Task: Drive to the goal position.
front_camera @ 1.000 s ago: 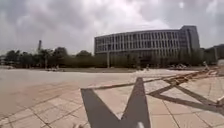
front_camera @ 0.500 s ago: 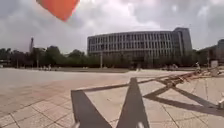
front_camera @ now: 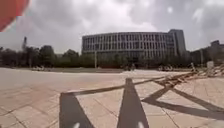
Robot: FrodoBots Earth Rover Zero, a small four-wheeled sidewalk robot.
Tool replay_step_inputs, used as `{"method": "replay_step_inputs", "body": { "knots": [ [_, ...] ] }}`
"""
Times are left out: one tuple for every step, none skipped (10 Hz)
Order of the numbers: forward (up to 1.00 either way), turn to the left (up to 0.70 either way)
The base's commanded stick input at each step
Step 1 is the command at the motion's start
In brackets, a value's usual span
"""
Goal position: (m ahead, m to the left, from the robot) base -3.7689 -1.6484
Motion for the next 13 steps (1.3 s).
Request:
{"method": "replay_step_inputs", "body": {
  "knots": [
    [0.00, 0.00],
    [0.00, -0.29],
    [0.00, -0.55],
    [0.00, -0.60],
    [0.00, -0.60],
    [0.00, -0.60],
    [0.00, -0.60],
    [0.00, -0.60],
    [0.00, -0.60],
    [0.00, -0.60],
    [0.00, -0.60],
    [0.00, -0.60],
    [0.00, -0.60]
  ]
}}
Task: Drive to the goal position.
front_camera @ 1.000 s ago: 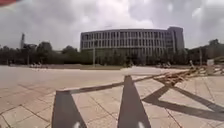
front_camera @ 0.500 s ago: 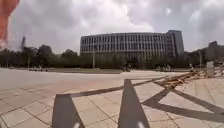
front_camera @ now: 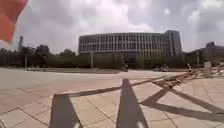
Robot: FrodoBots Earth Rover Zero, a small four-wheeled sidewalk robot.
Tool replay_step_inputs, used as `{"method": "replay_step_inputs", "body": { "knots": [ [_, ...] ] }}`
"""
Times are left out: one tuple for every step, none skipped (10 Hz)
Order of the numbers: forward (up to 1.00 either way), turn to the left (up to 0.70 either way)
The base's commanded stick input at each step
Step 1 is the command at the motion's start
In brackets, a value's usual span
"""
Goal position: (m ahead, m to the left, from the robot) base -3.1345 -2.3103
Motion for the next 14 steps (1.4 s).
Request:
{"method": "replay_step_inputs", "body": {
  "knots": [
    [0.00, -0.60],
    [0.00, -0.60],
    [0.00, -0.60],
    [0.00, -0.60],
    [0.00, -0.60],
    [0.00, -0.60],
    [0.00, -0.60],
    [0.00, -0.60],
    [0.00, -0.60],
    [0.00, -0.60],
    [0.00, -0.60],
    [0.00, -0.60],
    [0.00, -0.60],
    [0.00, -0.60]
  ]
}}
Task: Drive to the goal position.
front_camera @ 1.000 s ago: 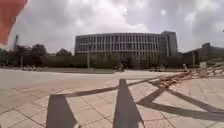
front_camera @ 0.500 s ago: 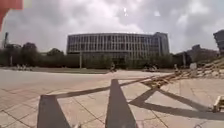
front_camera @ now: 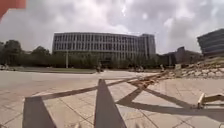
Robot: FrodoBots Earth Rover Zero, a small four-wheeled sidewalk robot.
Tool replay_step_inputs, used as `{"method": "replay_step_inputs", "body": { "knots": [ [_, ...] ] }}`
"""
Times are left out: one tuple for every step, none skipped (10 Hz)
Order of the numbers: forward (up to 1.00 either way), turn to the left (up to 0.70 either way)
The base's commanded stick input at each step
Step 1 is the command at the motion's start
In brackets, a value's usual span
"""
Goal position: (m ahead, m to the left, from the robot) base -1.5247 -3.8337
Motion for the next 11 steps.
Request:
{"method": "replay_step_inputs", "body": {
  "knots": [
    [0.00, -0.60],
    [0.00, -0.60],
    [0.00, -0.60],
    [0.00, -0.60],
    [0.00, -0.60],
    [0.00, -0.60],
    [0.00, -0.60],
    [0.00, -0.60],
    [0.00, -0.60],
    [0.00, -0.60],
    [0.00, -0.60]
  ]
}}
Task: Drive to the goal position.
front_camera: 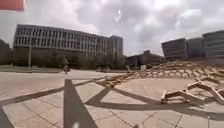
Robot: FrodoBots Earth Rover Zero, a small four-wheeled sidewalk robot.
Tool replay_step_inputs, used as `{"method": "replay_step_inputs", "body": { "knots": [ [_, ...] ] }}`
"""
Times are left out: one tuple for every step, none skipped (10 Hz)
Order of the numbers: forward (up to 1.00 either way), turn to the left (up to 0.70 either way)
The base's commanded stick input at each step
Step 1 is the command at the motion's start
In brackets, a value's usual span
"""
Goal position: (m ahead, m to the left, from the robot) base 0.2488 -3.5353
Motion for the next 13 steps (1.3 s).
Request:
{"method": "replay_step_inputs", "body": {
  "knots": [
    [0.00, -0.60],
    [0.00, -0.60],
    [0.00, -0.60],
    [0.00, -0.60],
    [0.00, -0.60],
    [0.00, -0.60],
    [0.00, -0.60],
    [0.00, -0.60],
    [0.00, -0.60],
    [0.00, -0.60],
    [0.00, -0.60],
    [0.00, -0.60],
    [0.00, -0.60]
  ]
}}
